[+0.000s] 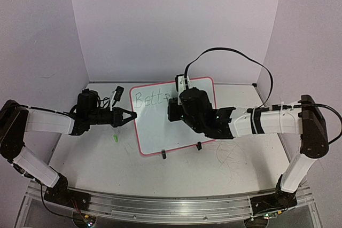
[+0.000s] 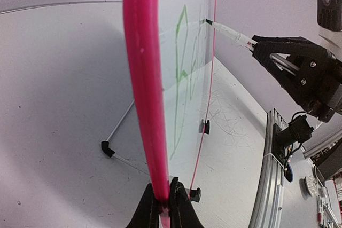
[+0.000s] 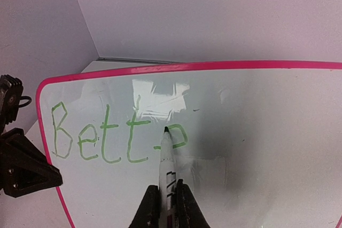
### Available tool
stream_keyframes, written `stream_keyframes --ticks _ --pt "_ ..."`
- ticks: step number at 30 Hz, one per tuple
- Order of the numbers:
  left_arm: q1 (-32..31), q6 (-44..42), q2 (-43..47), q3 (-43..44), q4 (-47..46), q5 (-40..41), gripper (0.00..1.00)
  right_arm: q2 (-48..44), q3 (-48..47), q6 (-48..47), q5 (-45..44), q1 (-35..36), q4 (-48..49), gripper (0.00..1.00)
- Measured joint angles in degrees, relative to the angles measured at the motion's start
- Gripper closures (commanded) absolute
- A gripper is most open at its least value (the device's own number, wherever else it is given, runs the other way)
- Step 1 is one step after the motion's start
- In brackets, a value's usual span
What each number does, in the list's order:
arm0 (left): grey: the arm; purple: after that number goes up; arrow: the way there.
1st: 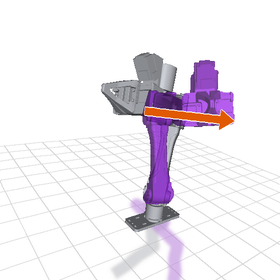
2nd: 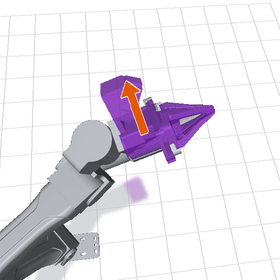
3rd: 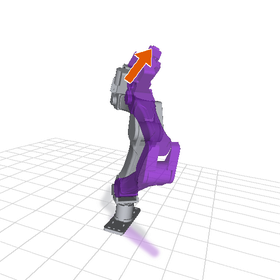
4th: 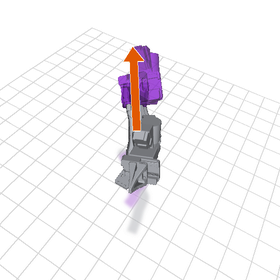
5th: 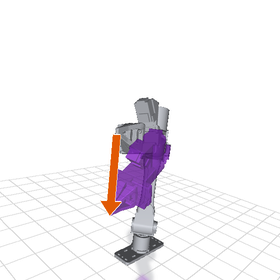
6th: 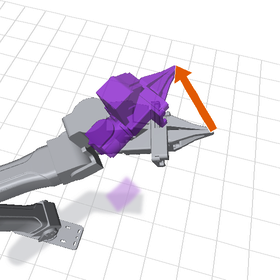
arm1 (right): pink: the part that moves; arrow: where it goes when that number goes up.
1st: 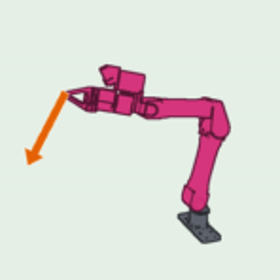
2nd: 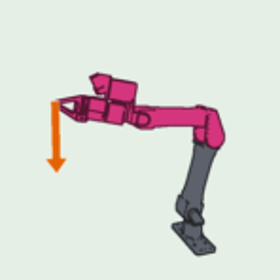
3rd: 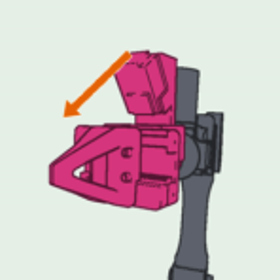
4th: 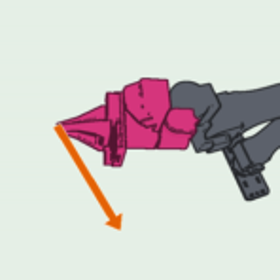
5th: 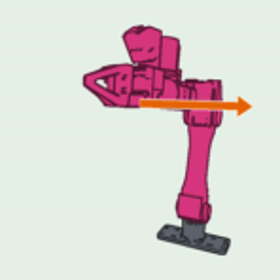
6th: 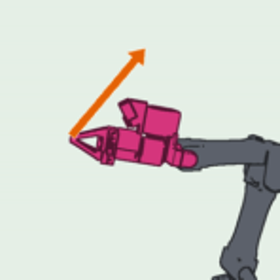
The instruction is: Write a sentence on the whiteboard
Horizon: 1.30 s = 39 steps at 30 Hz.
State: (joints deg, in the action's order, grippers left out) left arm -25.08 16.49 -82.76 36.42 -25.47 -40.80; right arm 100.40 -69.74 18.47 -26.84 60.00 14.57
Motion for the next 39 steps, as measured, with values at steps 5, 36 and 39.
stream_keyframes --ticks 5,36,39 --pt "0.00 0.00 0.00 0.00 0.01 0.01 1.00 -0.01 0.59 0.56 0.46 0.15 0.05 1.00" --pt "-0.11 -0.13 0.00 0.02 0.00 -0.05 1.00 -7.51 5.69 -1.04 0.94 -2.30 -0.17 1.00" --pt "-0.11 -0.13 0.00 0.02 0.00 -0.04 1.00 -7.36 5.80 -1.38 2.73 -3.67 -0.10 1.00"
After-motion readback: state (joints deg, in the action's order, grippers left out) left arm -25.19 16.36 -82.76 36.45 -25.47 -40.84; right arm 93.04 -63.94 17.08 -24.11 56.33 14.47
